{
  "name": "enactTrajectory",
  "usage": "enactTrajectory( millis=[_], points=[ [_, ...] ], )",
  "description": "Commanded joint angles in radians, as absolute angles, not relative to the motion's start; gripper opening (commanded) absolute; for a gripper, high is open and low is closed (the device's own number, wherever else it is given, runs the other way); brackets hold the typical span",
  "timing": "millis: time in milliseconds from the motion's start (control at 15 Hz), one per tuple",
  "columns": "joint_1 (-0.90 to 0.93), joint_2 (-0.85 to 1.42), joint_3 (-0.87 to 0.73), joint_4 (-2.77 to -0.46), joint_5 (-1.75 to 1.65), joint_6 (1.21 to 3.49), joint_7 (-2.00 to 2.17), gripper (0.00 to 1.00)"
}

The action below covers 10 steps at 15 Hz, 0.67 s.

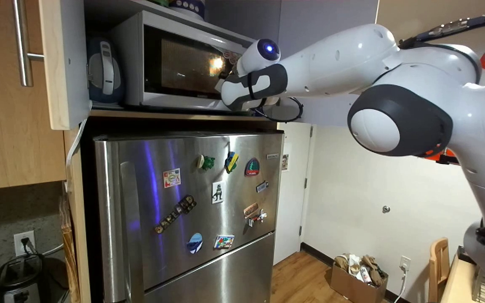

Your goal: Close the microwave

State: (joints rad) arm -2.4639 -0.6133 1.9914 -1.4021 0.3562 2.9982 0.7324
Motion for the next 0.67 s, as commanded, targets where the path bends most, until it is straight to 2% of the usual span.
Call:
enactTrajectory(
  millis=[0,333,400,600],
  points=[
    [-2.580,-0.581,2.112,-1.309,0.379,2.966,0.690,0.00],
    [-2.691,-0.567,2.222,-1.223,0.396,2.903,0.689,0.00],
    [-2.603,-0.563,2.137,-1.270,0.455,2.907,0.658,0.00],
    [-2.602,-0.573,2.117,-1.243,0.509,2.917,0.609,0.00]
  ],
)
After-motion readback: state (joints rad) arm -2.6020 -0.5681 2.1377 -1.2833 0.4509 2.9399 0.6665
